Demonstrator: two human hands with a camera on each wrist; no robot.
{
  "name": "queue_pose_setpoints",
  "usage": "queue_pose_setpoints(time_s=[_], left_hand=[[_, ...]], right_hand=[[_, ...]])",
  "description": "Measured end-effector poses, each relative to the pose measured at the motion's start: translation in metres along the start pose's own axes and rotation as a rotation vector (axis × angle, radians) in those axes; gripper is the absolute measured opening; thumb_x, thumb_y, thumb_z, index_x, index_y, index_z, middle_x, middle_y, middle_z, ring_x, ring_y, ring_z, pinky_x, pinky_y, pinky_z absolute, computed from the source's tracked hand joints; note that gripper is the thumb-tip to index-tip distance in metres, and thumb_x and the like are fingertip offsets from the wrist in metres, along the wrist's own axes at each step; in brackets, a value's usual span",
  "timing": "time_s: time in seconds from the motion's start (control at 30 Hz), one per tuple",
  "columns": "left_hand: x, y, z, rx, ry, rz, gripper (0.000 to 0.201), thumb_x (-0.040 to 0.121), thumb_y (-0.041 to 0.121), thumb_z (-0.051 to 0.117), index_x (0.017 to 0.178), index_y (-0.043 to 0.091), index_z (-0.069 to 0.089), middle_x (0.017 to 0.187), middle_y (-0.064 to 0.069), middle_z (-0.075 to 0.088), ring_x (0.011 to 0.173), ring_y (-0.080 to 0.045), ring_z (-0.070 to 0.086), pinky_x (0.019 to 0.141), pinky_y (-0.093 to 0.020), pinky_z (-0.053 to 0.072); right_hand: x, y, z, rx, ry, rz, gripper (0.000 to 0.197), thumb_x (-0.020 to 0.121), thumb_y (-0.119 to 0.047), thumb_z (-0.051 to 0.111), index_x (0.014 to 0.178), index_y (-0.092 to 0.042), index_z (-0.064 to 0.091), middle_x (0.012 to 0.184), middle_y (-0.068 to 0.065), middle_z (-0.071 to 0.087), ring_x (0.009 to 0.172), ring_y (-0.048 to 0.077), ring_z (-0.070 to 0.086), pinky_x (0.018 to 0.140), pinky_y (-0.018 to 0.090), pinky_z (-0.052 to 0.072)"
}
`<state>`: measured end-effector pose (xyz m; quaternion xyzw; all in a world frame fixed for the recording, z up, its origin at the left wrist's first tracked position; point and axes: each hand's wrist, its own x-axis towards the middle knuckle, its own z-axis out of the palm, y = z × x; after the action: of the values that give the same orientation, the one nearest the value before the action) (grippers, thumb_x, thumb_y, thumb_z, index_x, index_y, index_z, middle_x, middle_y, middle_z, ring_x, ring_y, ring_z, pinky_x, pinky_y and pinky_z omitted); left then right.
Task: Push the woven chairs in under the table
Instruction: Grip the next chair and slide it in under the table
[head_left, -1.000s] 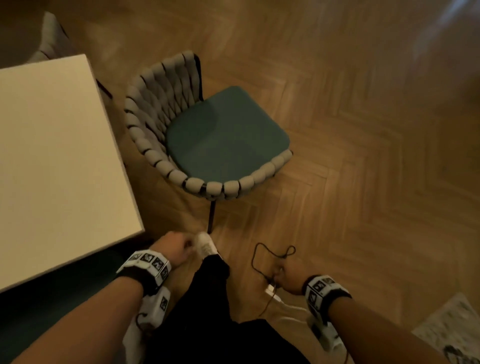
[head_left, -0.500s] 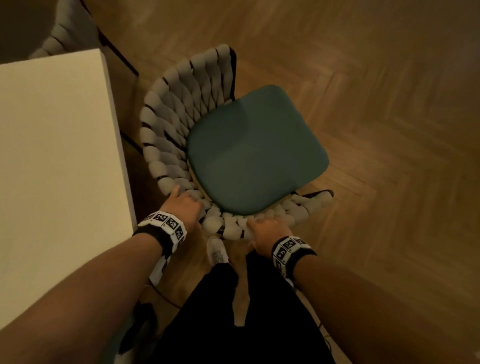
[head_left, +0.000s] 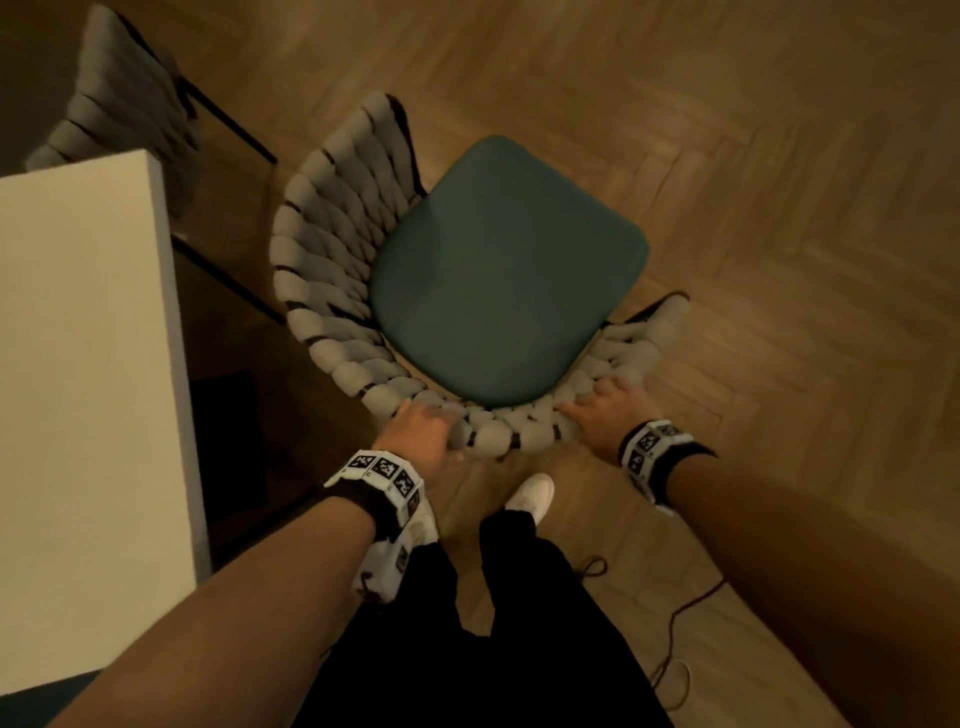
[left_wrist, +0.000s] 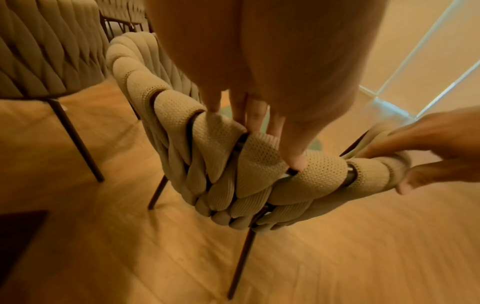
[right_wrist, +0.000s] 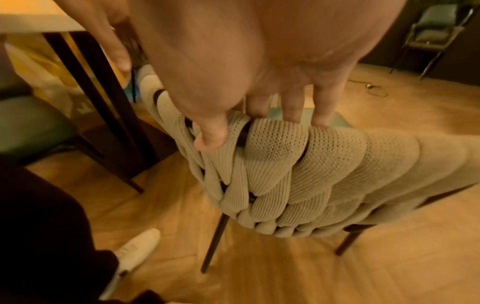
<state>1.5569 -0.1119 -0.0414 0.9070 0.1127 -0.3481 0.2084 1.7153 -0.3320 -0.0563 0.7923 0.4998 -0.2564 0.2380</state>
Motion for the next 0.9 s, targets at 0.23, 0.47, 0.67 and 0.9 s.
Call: queue_pose_setpoints(time_s=[0.23,0.47,0.67,0.9], left_hand=[[0.037,0.025,-0.051,-0.283,0.243,-0.003,0.050,0.090,0.024,0.062,0.138,0.021,0.050,0.138,-0.004,0.053,0.129,-0.023,0.046,0.104,-0.034,0.037],[0.072,-0.067,-0.099,0.174,0.183,-0.239,0.070,0.086,0.022,0.060,0.148,0.029,0.029,0.156,-0.005,0.027,0.147,-0.029,0.015,0.116,-0.049,0.022],[0.104,-0.076,-0.132,0.467,-0.066,-0.290,0.043,0.095,0.027,0.041,0.137,0.037,0.045,0.143,0.001,0.045,0.138,-0.023,0.029,0.108,-0.050,0.024],[0.114,-0.051,-0.132,0.288,-0.052,-0.365,0.035,0.095,0.029,0.041,0.126,0.039,0.055,0.127,-0.004,0.053,0.128,-0.026,0.033,0.103,-0.061,0.021]], right_hand=[[0.021,0.103,-0.026,0.006,-0.051,0.221,0.042,0.091,-0.026,0.050,0.131,-0.021,0.044,0.138,0.005,0.051,0.128,0.032,0.041,0.100,0.048,0.038],[0.058,0.070,-0.029,0.128,-0.098,0.017,0.052,0.087,-0.025,0.058,0.136,-0.023,0.041,0.130,0.007,0.058,0.121,0.030,0.053,0.103,0.046,0.038],[0.081,0.097,-0.025,0.037,-0.075,-0.108,0.027,0.093,-0.019,0.044,0.118,-0.021,0.055,0.117,0.007,0.066,0.107,0.031,0.061,0.096,0.045,0.041],[0.121,0.169,-0.053,-0.125,-0.106,-0.173,0.030,0.093,-0.022,0.045,0.121,-0.026,0.056,0.121,-0.001,0.066,0.111,0.025,0.060,0.102,0.045,0.034]])
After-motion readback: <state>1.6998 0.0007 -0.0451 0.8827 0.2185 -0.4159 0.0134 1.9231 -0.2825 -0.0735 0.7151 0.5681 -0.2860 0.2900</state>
